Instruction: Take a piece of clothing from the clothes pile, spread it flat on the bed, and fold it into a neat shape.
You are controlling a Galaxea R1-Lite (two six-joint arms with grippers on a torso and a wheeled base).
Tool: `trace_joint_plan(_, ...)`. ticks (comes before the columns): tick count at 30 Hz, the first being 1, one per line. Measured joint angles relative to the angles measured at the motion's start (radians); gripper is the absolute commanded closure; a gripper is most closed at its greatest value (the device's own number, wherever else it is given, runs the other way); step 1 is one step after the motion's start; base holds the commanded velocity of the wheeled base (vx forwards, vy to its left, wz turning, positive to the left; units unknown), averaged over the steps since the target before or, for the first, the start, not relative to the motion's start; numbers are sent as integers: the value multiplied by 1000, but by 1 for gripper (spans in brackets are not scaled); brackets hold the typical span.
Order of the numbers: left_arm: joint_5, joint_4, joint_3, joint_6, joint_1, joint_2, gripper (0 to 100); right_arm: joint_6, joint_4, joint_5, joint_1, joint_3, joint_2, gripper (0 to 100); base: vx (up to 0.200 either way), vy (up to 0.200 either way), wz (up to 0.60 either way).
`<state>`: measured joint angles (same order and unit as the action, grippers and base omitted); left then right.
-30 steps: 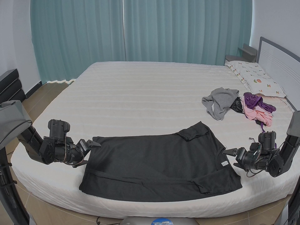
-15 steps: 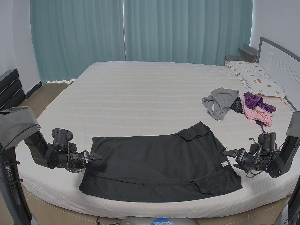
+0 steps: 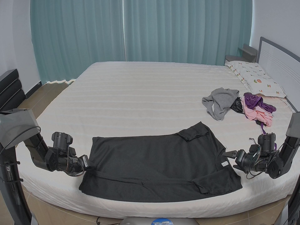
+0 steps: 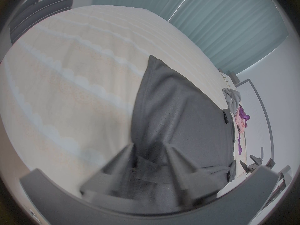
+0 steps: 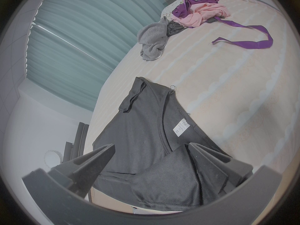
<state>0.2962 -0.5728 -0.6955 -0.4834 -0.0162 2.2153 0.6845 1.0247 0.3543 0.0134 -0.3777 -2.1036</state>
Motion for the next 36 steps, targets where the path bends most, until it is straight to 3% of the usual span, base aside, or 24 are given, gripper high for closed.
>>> trace_joint_plan(22,-16,1,49,-34,17,-76,100,-44,-14,-7,40,-47,20,0,0,0,0)
trace_joint_plan(23,-23,1,48,-34,17,-74,0,-48,-14,-7,45,-60,13,0,0,0,0)
trace_joint_plan(26,-32,1,47,-34,17,-69,0,-79,-16,-6,52,-86,-6,0,0,0,0)
trace_joint_plan(31,-34,0,46,-36,16,-62,0,-244,-33,6,48,-111,-44,0,0,0,0)
trace_joint_plan(36,-34,-2,45,-38,17,-52,0,-361,-47,100,15,-122,-85,0,0,0,0)
